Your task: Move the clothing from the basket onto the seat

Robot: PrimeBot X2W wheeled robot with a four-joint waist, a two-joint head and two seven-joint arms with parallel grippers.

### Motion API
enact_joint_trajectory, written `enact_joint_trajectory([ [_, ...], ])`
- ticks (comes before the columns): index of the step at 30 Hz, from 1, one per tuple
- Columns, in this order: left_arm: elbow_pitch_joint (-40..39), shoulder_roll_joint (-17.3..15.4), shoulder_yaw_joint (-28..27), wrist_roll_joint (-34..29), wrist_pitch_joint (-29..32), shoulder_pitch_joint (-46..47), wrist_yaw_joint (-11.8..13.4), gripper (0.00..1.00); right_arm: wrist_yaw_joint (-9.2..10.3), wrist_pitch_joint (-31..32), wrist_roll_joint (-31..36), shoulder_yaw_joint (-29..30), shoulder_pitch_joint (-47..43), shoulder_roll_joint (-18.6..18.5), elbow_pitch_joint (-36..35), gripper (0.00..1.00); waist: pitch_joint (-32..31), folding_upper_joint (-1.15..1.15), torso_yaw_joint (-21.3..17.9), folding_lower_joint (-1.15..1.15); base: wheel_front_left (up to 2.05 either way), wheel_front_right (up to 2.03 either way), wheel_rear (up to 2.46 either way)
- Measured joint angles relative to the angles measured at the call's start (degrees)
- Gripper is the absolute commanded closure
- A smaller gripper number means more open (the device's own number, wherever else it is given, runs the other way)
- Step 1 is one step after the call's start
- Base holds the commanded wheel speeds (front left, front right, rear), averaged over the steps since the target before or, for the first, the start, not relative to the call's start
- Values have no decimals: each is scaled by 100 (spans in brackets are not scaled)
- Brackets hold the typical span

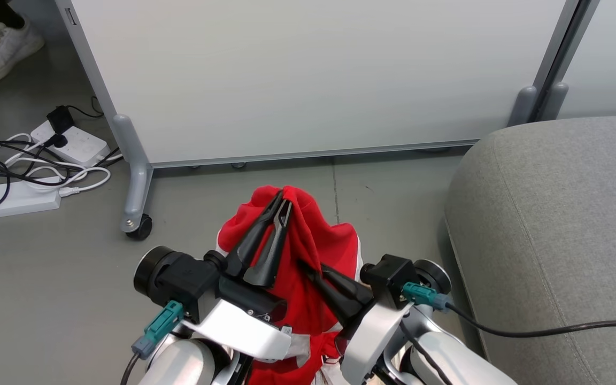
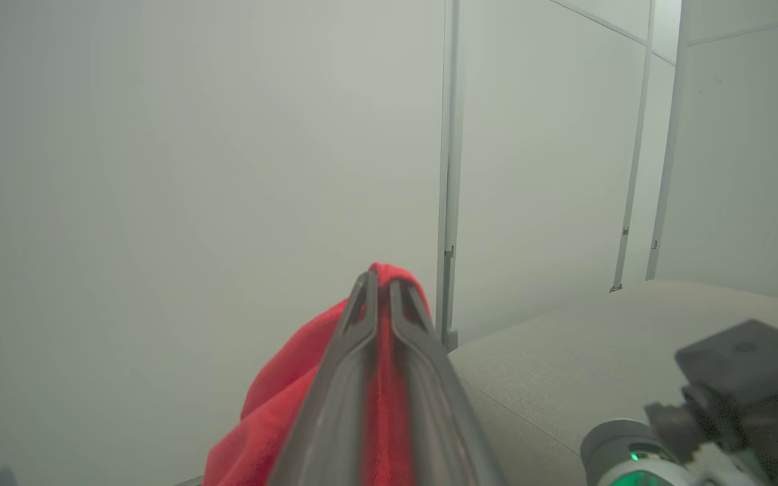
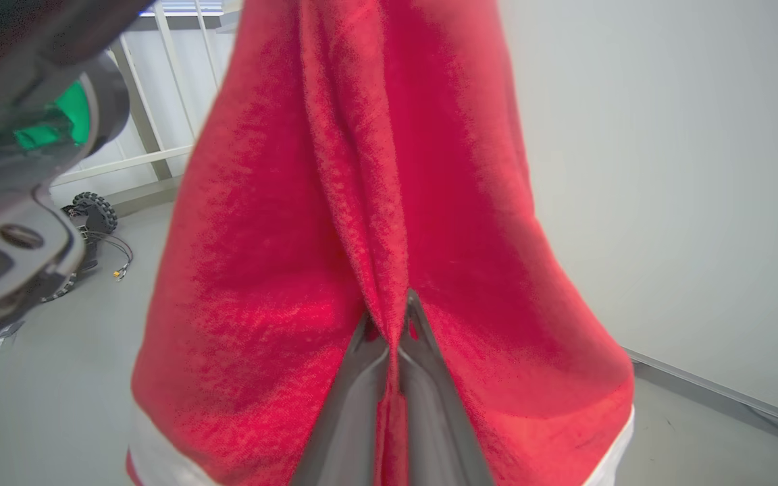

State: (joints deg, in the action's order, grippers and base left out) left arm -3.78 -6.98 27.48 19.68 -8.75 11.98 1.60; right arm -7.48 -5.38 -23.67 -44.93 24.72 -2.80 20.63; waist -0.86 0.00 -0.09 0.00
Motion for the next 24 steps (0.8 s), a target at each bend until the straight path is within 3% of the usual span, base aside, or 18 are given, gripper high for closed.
enact_joint_trajectory([
  [1, -15, -7, -4, -5, -5, 0, 26, 65, -1, -57, -35, 16, 10, -1, 15, 100, 1, 0, -10, 0, 0, 0, 0],
  [2, -37, -16, -11, -41, -27, 1, 48, 16, -1, -107, -56, 45, 25, 1, 29, 100, 8, 0, -20, 0, 0, 0, 0],
  [3, -58, -35, -13, -82, -71, 2, 65, 0, -1, -129, -65, 97, 43, 1, 44, 100, 14, 0, -33, 0, 0, 0, 0],
  [12, -302, -162, 122, -378, -352, 26, 70, 0, -1, -349, 1, 840, 53, -3, 38, 100, 123, 0, -234, 0, 0, 0, 0],
  [24, 63, -465, 888, -601, 175, -67, -390, 0, 0, -272, 435, 2002, -98, -74, -10, 100, 357, 0, -567, 0, 0, 0, 0],
])
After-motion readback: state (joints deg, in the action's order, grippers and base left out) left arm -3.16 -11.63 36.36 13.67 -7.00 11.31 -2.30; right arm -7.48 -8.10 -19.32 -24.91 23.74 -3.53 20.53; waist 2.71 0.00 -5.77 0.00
